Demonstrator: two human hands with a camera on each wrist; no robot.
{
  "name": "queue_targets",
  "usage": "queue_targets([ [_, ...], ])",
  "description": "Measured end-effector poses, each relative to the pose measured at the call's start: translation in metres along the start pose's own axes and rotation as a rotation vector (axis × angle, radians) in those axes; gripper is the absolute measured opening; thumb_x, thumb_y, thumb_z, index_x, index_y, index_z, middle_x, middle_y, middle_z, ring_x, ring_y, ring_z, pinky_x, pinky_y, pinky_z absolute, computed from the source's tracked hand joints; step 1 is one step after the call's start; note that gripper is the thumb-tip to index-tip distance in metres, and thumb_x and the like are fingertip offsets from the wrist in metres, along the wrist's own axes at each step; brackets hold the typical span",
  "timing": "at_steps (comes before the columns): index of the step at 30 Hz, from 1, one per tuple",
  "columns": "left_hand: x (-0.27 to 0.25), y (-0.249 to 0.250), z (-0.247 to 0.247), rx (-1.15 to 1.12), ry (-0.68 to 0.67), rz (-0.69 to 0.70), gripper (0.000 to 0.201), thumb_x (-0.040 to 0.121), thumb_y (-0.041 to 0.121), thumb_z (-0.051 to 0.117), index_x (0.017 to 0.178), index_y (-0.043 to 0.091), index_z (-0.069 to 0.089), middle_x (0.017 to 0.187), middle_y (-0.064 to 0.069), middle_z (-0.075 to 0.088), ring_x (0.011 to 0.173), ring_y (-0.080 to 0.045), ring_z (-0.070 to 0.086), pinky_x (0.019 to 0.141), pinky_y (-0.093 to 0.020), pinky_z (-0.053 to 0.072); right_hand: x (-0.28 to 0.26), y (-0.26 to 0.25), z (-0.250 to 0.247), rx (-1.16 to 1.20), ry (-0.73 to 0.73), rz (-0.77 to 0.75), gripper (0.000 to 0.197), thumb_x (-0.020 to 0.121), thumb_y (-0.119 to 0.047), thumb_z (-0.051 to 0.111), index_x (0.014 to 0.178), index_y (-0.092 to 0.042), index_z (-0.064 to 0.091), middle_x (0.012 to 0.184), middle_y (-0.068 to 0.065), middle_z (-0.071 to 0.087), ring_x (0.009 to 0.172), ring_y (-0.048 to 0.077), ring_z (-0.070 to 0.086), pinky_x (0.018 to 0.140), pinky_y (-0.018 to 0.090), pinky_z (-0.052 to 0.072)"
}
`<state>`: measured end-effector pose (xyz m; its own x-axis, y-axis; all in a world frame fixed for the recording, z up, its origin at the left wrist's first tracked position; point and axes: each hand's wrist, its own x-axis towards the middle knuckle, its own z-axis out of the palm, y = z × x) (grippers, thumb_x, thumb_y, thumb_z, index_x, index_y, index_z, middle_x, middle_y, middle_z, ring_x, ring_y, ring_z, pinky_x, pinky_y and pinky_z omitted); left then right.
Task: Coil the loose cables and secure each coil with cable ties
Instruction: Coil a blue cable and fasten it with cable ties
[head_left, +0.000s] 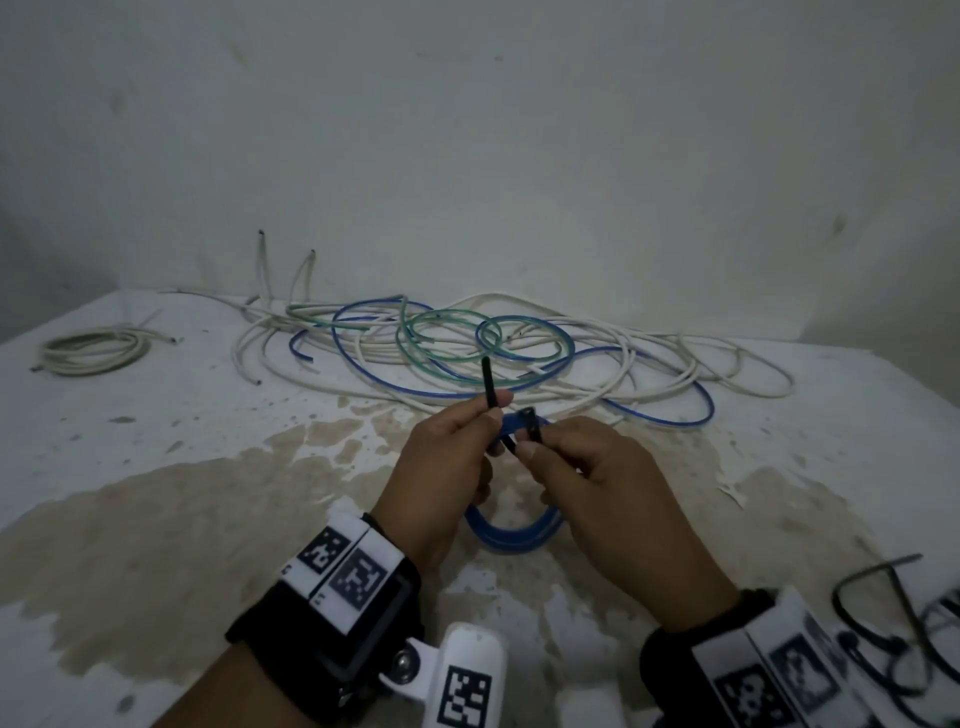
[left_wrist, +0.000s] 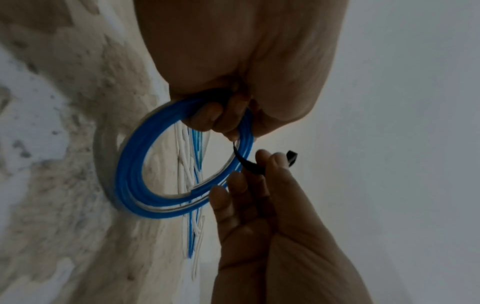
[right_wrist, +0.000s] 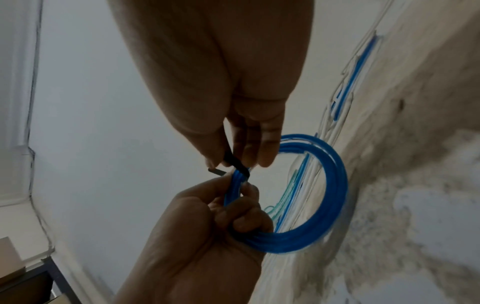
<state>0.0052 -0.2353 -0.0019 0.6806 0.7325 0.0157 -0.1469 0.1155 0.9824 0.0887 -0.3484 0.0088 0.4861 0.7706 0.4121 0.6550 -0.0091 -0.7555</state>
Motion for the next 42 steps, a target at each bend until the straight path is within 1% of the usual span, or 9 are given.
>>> queue_targets([
  [9,-0.005,0.005,0.0,0.115,-0.013,0.097,0.036,0.094,0.009,0.054,0.124,0.028,0.059,0.061,-0.004,0.046,0.043,-0.012,0.03,0.042,-0.023,0.027,-0.001,-0.004,-0.001,0.288,0.163,0.119,0.028,0.087,-0.01,0.063,0.1,-0.034,0.059,0.075,-0.001,0.071,0.068,0.014,0.068,0.07,0.033,0.057],
  [12,-0.009,0.008,0.001,0.22,-0.039,0.132,0.03,0.094,0.011,0.054,0.12,0.022,0.064,0.051,0.008,0.059,0.04,-0.008,0.048,0.047,-0.014,0.034,-0.002,-0.004,-0.003,0.229,0.247,0.099,0.027,0.088,-0.012,0.063,0.108,-0.029,0.065,0.083,-0.005,0.071,0.074,0.015,0.068,0.074,0.033,0.056],
  [14,-0.013,0.01,0.003,0.262,-0.069,0.163,0.027,0.094,0.011,0.054,0.117,0.018,0.067,0.076,0.013,0.067,0.07,-0.005,0.061,0.047,-0.006,0.036,-0.002,-0.004,-0.004,0.187,0.276,0.089,0.03,0.089,-0.014,0.061,0.117,-0.023,0.066,0.094,-0.009,0.071,0.078,0.012,0.067,0.077,0.027,0.055],
  [16,-0.015,0.01,0.004,0.318,-0.072,0.189,0.026,0.094,0.012,0.054,0.115,0.019,0.068,0.092,0.014,0.066,0.087,0.008,0.045,0.048,-0.007,0.039,-0.002,-0.003,-0.005,0.144,0.288,0.078,0.03,0.09,-0.015,0.06,0.119,-0.021,0.065,0.094,-0.015,0.068,0.076,0.009,0.066,0.074,0.022,0.054],
  [21,-0.015,0.007,0.005,0.453,-0.053,0.244,0.027,0.092,0.017,0.057,0.115,0.027,0.067,0.11,0.008,0.07,0.105,-0.001,0.062,0.089,-0.01,0.046,-0.001,-0.002,-0.005,0.104,0.317,0.046,0.027,0.09,-0.016,0.061,0.116,-0.02,0.067,0.093,-0.017,0.067,0.075,0.007,0.065,0.075,0.023,0.053],
  [24,-0.015,0.007,0.005,0.472,-0.053,0.283,0.027,0.092,0.015,0.056,0.113,0.029,0.068,0.107,0.01,0.07,0.102,0.0,0.062,0.09,-0.014,0.047,-0.002,-0.004,-0.005,0.071,0.309,0.003,0.026,0.09,-0.014,0.06,0.114,-0.02,0.068,0.094,-0.015,0.067,0.079,0.007,0.065,0.077,0.022,0.052],
  [29,-0.015,0.005,0.007,0.517,-0.065,0.35,0.035,0.092,0.014,0.056,0.097,0.047,0.062,0.089,0.029,0.064,0.093,0.014,0.059,0.077,-0.002,0.043,-0.001,-0.001,-0.005,0.07,0.299,0.002,0.025,0.09,-0.014,0.061,0.113,-0.019,0.069,0.089,-0.015,0.068,0.075,0.008,0.064,0.074,0.025,0.053],
  [35,-0.013,0.001,0.005,0.575,-0.032,0.375,0.026,0.093,0.015,0.055,0.113,0.025,0.069,0.092,0.017,0.068,0.086,0.007,0.062,0.072,-0.002,0.043,-0.003,-0.007,-0.008,0.108,0.272,0.009,0.022,0.089,-0.021,0.063,0.086,-0.043,0.066,0.085,-0.015,0.071,0.075,0.0,0.064,0.072,0.018,0.048],
  [42,-0.016,0.001,0.006,0.68,-0.036,0.485,0.027,0.093,0.012,0.053,0.112,0.021,0.07,0.08,0.016,0.067,0.076,0.004,0.059,0.069,-0.011,0.044,-0.002,-0.01,-0.012,0.235,0.271,0.083,0.009,0.087,-0.014,0.065,0.091,-0.014,0.073,0.071,-0.01,0.066,0.057,-0.004,0.058,0.055,0.008,0.043],
])
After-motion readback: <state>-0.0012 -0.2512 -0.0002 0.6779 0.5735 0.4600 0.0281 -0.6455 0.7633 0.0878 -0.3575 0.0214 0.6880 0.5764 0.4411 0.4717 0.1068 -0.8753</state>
